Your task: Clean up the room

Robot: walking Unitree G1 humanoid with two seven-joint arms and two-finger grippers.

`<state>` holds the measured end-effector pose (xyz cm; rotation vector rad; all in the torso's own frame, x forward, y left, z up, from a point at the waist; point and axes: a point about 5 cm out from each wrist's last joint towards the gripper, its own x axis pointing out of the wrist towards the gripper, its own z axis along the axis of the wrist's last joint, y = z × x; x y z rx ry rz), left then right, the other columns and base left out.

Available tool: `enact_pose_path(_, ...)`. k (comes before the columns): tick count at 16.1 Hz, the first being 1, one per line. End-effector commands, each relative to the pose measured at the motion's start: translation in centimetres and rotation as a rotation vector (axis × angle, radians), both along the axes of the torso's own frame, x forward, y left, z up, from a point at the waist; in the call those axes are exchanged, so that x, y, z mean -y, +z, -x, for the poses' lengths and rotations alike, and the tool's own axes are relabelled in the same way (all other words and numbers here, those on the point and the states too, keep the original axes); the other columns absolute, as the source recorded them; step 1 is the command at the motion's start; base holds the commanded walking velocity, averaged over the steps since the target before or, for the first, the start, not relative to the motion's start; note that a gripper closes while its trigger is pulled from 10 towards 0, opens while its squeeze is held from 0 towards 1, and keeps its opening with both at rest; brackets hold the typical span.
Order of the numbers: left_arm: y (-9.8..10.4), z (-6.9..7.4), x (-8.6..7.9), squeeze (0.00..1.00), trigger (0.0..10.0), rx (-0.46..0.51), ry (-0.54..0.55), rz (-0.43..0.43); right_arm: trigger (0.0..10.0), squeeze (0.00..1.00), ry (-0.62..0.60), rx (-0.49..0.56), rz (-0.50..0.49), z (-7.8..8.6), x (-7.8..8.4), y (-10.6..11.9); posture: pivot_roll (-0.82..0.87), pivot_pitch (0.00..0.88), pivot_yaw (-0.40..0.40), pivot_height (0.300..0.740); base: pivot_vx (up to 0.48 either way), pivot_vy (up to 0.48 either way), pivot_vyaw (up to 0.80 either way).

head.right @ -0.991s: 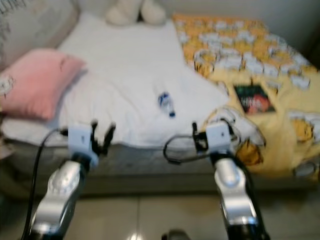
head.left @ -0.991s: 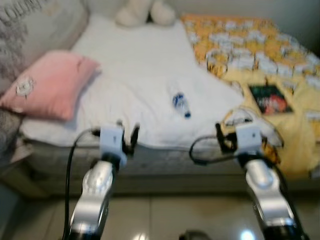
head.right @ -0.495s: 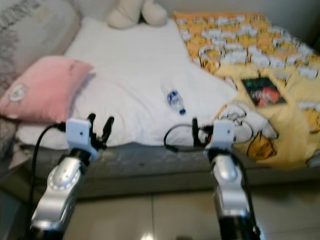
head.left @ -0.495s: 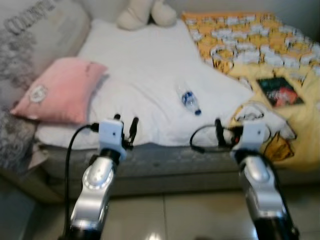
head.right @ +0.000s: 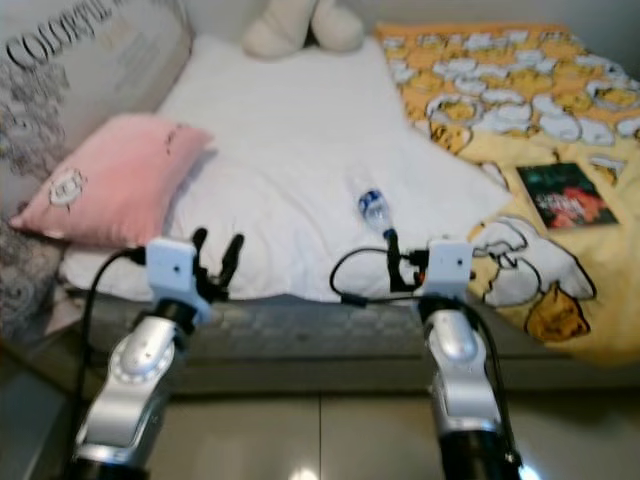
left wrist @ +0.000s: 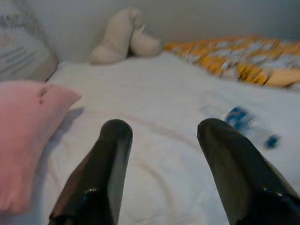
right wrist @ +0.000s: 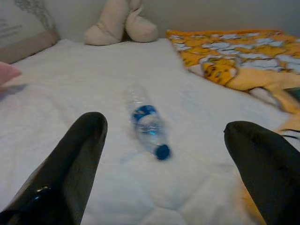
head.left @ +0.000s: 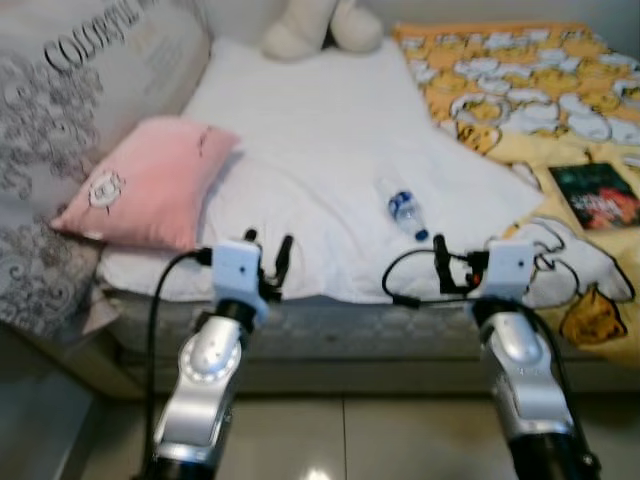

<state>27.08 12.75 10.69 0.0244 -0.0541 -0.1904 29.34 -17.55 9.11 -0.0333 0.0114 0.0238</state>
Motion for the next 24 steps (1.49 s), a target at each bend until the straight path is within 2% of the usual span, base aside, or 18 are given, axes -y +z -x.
enact_pose_path(1,0.2,-0.3,0.2,1.00,10.0,0.001,0.013,0.014,10.0,0.00,-0.006,0.011,0.016,-0.2,0.3,0.2,-0.16,0.000,0.076,0.740,0.480,0.000,0.00)
enact_pose_path(5,0.2,-0.4,0.8,1.00,10.0,-0.002,-0.021,-0.014,10.0,0.00,-0.005,0.019,0.029,-0.4,0.4,0.4,-0.17,0.000,0.077,0.740,0.480,0.000,0.00)
enact_pose_path(11,0.2,-0.4,1.2,1.00,10.0,-0.006,-0.053,-0.008,10.0,0.00,-0.006,0.023,0.028,-0.5,0.0,0.4,-0.17,0.000,0.085,0.740,0.480,0.000,0.00)
enact_pose_path(12,0.1,-0.5,1.3,0.00,10.0,-0.015,-0.045,-0.027,10.0,0.00,-0.006,0.024,0.027,-0.5,0.0,0.5,-0.17,0.000,0.087,0.740,0.000,0.000,0.00)
enact_pose_path(15,0.0,-0.6,0.9,0.00,10.0,-0.023,-0.019,-0.023,10.0,0.00,-0.007,0.025,0.029,-0.6,0.0,0.5,-0.17,0.000,0.086,0.740,0.000,0.000,0.00)
enact_pose_path(21,0.1,-0.7,0.8,0.00,10.0,-0.026,-0.008,-0.019,10.0,0.00,-0.002,0.020,0.033,-0.7,-0.1,0.4,-0.17,0.000,0.087,0.740,0.286,-0.276,0.00)
enact_pose_path(23,-0.1,-0.7,0.4,0.00,10.0,-0.037,0.013,-0.008,10.0,0.00,-0.005,0.021,0.029,-0.6,-0.1,0.4,-0.17,0.000,0.088,0.740,0.000,0.000,0.00)
enact_pose_path(24,-0.4,-0.6,-0.3,0.00,10.0,-0.055,0.041,0.018,10.0,0.00,0.000,0.024,0.024,-0.6,-0.1,0.5,-0.17,0.000,0.088,0.740,0.000,0.000,0.00)
